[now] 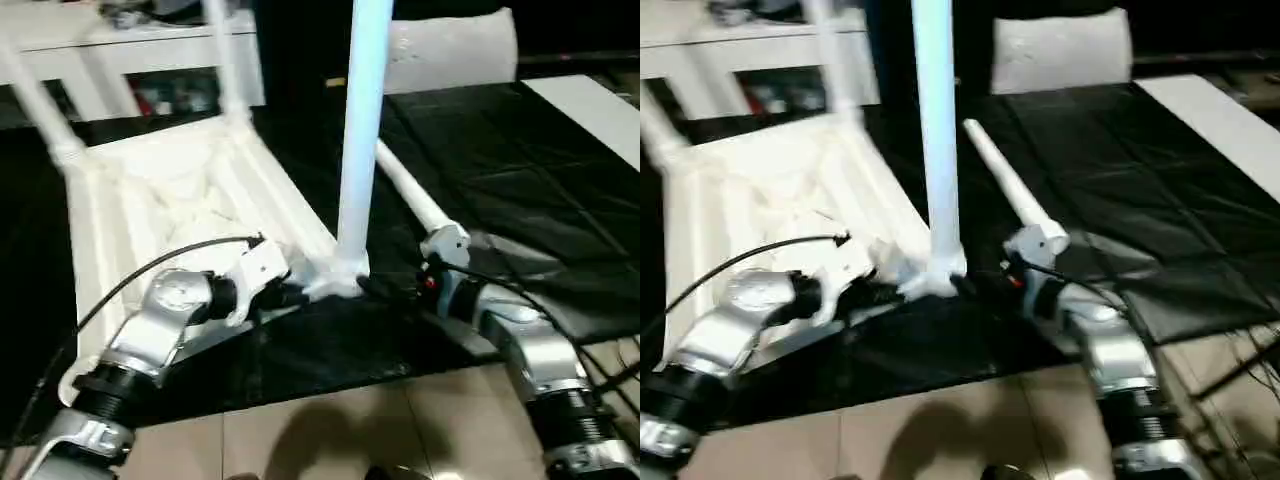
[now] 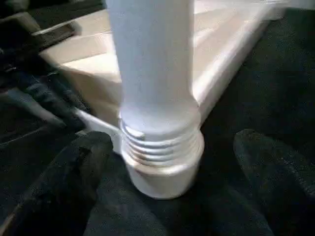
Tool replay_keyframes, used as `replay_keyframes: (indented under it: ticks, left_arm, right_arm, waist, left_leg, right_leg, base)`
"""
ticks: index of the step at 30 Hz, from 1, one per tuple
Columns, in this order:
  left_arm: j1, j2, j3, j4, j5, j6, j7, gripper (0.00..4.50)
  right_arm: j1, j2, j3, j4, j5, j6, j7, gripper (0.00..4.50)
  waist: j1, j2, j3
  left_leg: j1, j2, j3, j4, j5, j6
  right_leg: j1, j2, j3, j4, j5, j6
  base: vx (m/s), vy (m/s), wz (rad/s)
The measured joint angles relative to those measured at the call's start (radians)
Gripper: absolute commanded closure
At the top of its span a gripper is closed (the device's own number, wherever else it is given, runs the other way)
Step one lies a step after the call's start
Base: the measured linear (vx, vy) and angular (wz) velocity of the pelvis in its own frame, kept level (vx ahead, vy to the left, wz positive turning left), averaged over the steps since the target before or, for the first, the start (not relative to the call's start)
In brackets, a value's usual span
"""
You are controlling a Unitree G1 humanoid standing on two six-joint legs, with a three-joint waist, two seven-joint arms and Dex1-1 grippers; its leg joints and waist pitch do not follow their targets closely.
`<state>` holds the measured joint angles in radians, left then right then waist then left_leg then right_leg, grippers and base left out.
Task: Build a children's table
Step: Rotate leg to tighten
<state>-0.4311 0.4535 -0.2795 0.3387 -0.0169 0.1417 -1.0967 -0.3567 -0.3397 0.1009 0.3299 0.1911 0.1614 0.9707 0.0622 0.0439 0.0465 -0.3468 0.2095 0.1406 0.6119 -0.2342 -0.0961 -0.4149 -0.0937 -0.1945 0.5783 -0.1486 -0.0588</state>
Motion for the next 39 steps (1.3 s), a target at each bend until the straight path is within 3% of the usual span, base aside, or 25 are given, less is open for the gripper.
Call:
replay_keyframes:
  ticks: [4,7,9,18,31,35,39]
  left_arm:
    - [-0.018,0.043,-0.023,0.034,-0.011,-0.065,-0.119,4.5]
    - [-0.038,0.054,-0.045,0.059,-0.008,-0.102,-0.17,4.5]
    - [-0.049,0.054,-0.054,0.068,-0.006,-0.118,-0.188,4.5]
    - [-0.088,0.049,-0.09,0.131,0.001,-0.195,-0.253,4.5]
    - [-0.109,0.045,-0.088,0.183,0.0,-0.229,-0.283,4.5]
    - [-0.088,0.034,-0.067,0.152,-0.011,-0.181,-0.26,4.5]
    - [-0.056,-0.003,-0.031,0.117,-0.01,-0.081,-0.167,4.5]
  right_arm:
    - [-0.041,-0.069,0.065,-0.003,-0.005,-0.026,0.15,0.05]
    - [-0.072,-0.07,0.1,0.006,-0.015,-0.058,0.213,0.05]
    - [-0.082,-0.066,0.114,0.018,-0.024,-0.066,0.241,0.05]
    - [-0.147,-0.061,0.184,0.131,-0.039,-0.106,0.349,0.9]
    - [-0.165,-0.038,0.174,0.182,-0.011,-0.079,0.381,1.71]
    - [-0.106,-0.009,0.127,0.133,0.027,-0.01,0.337,1.75]
    - [-0.045,0.038,0.068,0.087,0.042,0.045,0.203,1.76]
  waist:
    - [0.027,-0.001,0.0]
    - [0.038,-0.002,-0.001]
    - [0.041,-0.002,-0.001]
    - [0.053,-0.006,-0.003]
    - [0.055,-0.01,-0.006]
    - [0.055,-0.01,-0.006]
    - [0.048,-0.01,-0.006]
  left_leg:
    - [0.001,-0.001,0.002,0.0,0.0,0.0]
    - [0.004,-0.001,0.004,0.0,0.0,0.0]
    - [0.006,-0.003,0.006,0.0,0.0,0.0]
    - [0.007,-0.004,0.009,0.0,0.0,0.0]
    - [0.008,-0.003,0.009,0.0,0.0,0.0]
    - [0.008,-0.003,0.01,0.0,0.0,0.0]
    - [0.018,-0.003,0.011,0.0,0.0,-0.002]
  right_leg:
    - [0.0,0.0,0.004,0.001,0.0,0.0]
    - [0.0,0.001,0.009,0.002,0.0,0.0]
    - [0.0,0.001,0.014,0.002,0.0,0.001]
    - [0.0,0.002,0.019,0.002,0.001,0.002]
    - [0.001,0.002,0.019,0.003,0.001,0.002]
    - [0.001,0.002,0.019,0.003,0.001,0.002]
    - [0.009,0.002,0.019,0.003,0.001,0.003]
  base:
    - [0.0,0.0,0.0]
    - [0.0,0.0,0.0]
    - [0.0,0.0,0.0]
    - [0.0,0.0,0.0]
    - [0.0,0.0,0.0]
    - [0.0,0.0,0.0]
    - [0.0,0.0,0.0]
